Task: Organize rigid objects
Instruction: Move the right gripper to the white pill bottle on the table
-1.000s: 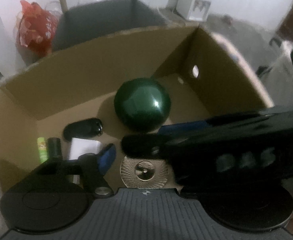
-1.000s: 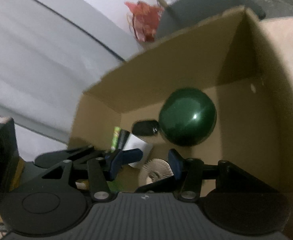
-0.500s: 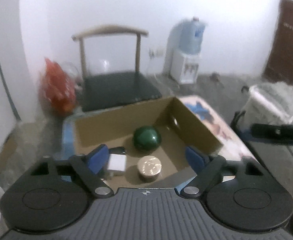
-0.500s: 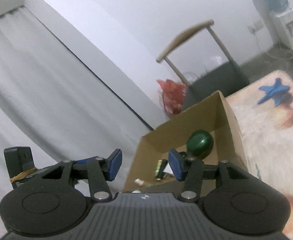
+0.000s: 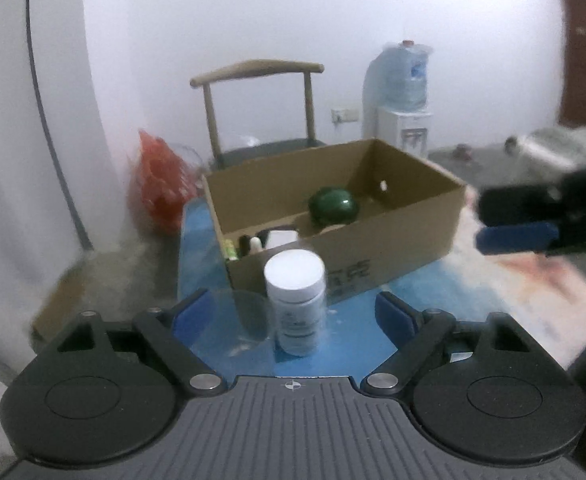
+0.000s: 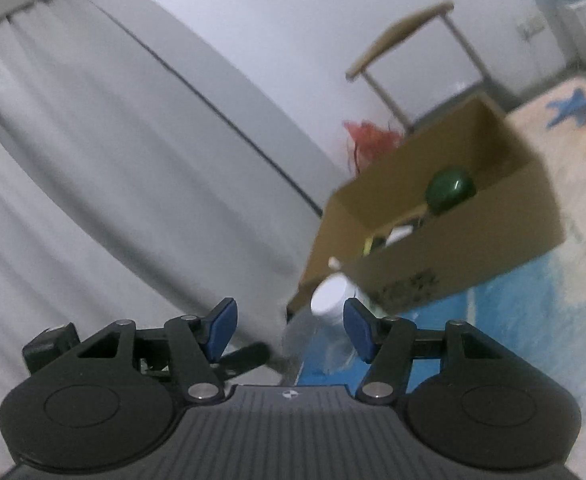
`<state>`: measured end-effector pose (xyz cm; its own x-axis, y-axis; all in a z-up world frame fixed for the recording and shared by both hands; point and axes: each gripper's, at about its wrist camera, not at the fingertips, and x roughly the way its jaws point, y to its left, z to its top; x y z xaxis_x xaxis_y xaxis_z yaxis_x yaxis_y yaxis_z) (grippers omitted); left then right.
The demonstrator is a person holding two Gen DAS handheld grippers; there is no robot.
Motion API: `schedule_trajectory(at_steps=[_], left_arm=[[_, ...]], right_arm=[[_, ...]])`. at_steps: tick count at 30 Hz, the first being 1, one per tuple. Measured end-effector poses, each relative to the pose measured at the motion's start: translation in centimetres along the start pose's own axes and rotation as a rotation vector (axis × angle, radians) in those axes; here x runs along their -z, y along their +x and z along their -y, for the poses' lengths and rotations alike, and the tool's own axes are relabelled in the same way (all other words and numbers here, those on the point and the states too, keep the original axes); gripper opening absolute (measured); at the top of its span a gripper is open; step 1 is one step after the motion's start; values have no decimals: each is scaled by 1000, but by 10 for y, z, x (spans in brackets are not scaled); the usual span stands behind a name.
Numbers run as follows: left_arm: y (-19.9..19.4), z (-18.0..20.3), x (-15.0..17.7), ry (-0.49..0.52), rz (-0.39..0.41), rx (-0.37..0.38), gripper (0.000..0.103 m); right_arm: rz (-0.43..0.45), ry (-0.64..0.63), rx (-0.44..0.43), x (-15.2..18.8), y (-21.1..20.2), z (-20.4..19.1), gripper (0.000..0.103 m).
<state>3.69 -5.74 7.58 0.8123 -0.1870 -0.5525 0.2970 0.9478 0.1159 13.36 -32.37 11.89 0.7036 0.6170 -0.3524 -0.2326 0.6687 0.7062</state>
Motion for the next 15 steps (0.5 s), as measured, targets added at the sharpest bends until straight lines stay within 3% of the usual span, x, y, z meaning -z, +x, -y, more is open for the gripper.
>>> schedule_trajectory(at_steps=[4, 9, 15], left_arm=[[25, 7, 4, 84, 18, -33, 85], [56, 1, -2, 92, -1, -7, 75], [86, -5, -10, 98, -16, 19, 71]], right_arm=[[-34, -9, 29, -1, 34, -4, 62], [-61, 4, 57, -6, 69, 2, 62], [-82, 29, 80, -8, 97, 9, 62]])
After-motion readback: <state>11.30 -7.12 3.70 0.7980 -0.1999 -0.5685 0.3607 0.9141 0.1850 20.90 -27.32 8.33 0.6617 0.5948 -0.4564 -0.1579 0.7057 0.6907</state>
